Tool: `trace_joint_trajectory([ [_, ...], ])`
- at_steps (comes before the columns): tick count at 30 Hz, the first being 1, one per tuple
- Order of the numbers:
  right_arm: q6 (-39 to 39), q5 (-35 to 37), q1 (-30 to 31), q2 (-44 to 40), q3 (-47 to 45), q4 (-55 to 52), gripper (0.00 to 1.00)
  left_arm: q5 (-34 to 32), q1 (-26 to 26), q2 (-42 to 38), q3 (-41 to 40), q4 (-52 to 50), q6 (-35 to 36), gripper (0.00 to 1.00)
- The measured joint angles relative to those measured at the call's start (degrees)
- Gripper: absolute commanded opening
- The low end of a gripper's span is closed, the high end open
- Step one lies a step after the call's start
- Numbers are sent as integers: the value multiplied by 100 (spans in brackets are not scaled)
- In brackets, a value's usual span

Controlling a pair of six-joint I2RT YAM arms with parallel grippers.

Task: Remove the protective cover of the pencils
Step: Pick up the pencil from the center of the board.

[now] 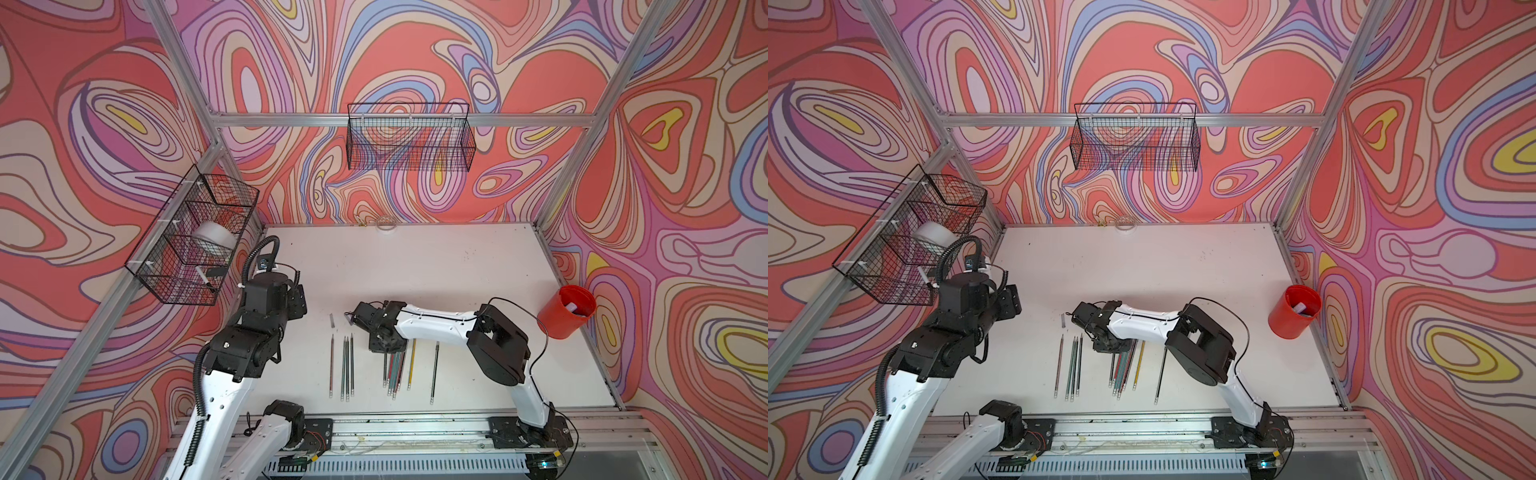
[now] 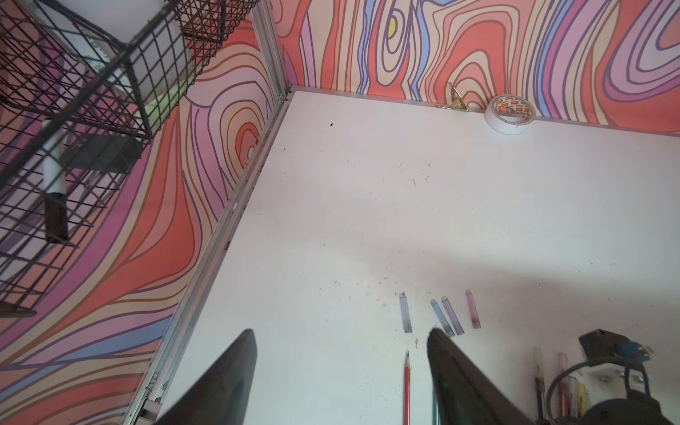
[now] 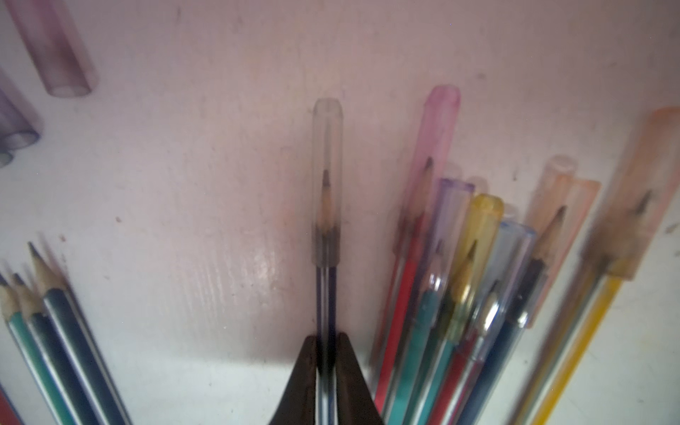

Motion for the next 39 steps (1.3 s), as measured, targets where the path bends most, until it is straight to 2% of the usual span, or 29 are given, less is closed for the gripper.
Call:
trace_joint_trajectory([
  [9,-24,-24,-2,48,76,-68,8,-37,9,35,9,-13,-11,77],
  [13,-42,-39,-9,48,76,-63,6,136,9,175,302,-267,-422,76],
  [18,-61,-76,-11,46,87,-42,3,793,9,225,531,-310,-1099,76],
  [26,-136,-173,-11,-210,-153,330,3,2199,9,435,61,-212,-1958,73],
  [39,-372,-592,-11,-1355,-1362,1941,3,3672,9,1093,-520,439,-2511,70],
])
